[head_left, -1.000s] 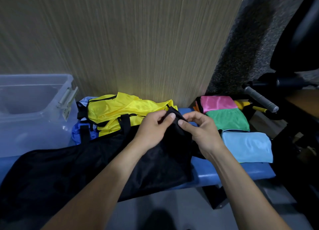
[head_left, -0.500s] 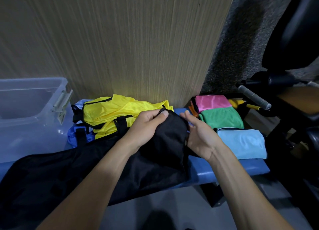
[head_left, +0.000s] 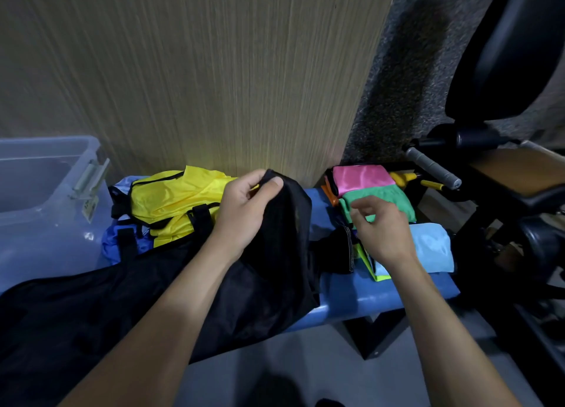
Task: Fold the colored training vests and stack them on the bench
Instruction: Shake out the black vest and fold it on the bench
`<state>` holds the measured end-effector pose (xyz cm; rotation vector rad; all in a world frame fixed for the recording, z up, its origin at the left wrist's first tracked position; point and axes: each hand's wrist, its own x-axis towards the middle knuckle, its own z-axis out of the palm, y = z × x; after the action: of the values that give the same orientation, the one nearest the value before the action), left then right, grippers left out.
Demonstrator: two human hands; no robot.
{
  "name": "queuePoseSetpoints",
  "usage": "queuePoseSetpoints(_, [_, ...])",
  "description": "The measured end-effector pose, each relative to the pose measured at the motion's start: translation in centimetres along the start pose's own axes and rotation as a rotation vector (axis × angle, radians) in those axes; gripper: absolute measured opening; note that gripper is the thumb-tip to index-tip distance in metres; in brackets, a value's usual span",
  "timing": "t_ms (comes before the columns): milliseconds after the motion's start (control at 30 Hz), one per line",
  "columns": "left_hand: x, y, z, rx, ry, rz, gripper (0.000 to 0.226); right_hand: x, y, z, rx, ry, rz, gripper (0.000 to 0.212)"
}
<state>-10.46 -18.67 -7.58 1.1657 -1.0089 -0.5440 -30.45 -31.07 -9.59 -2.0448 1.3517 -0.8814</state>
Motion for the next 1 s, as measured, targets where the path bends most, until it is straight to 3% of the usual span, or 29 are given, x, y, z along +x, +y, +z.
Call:
queuePoseSetpoints(67, [0.2,0.3,-0.1,0.013,-0.002,0.036,0.018,0.4,1.1,-0.5,-0.313,-0.033,0.055,0.025])
queuePoseSetpoints(167, [0.1,0.4,-0.1,0.029,-0.043,0.038,0.021,0.4,0.5,0.3,-0.527,-0.141,0.104,0.032])
queuePoseSetpoints(300, [0.0,0.4,-0.4,-0.022,-0.069,0.002,0.025,0.3,-1.3,1.7,-0.678,-0.143,0.055,0.034])
queuePoseSetpoints(433, [0.0,0.7,-1.0,-0.149,-0.016,-0.069,0.022,-0.2,-1.7,3.1,-0.752,-0.252,0.103,0.036])
queuePoseSetpoints(533, [0.0,0.7,-1.4,-0.161,-0.011,-0.08,0.022,-0.4,-1.5,3.7,-0.655,-0.261,0.118,0.037])
queuePoseSetpoints(667, [-0.1,1.5,-1.8,-0.226,-0.019,-0.09,0.024,0.6,-1.9,2.7,-0.279,-0.222,0.067,0.039])
queuePoseSetpoints(733, [-0.1,1.8,-2.0,-0.269,-0.03,-0.087,0.022,1.1,-2.2,1.6,-0.094,-0.238,0.009,0.028])
queuePoseSetpoints(800, [-0.1,2.1,-2.1,-0.302,-0.03,-0.087,0.018,1.2,-1.9,0.6,0.035,-0.206,-0.074,0.036])
queuePoseSetpoints(900, [-0.1,2.3,-2.4,-0.335,-0.009,-0.092,0.028,1.1,-1.2,0.0,-0.008,-0.11,-0.218,0.047])
queuePoseSetpoints(1000, [-0.1,2.6,-2.6,-0.376,-0.005,-0.109,0.029,1.0,-1.3,0.5,0.025,-0.044,-0.245,0.044])
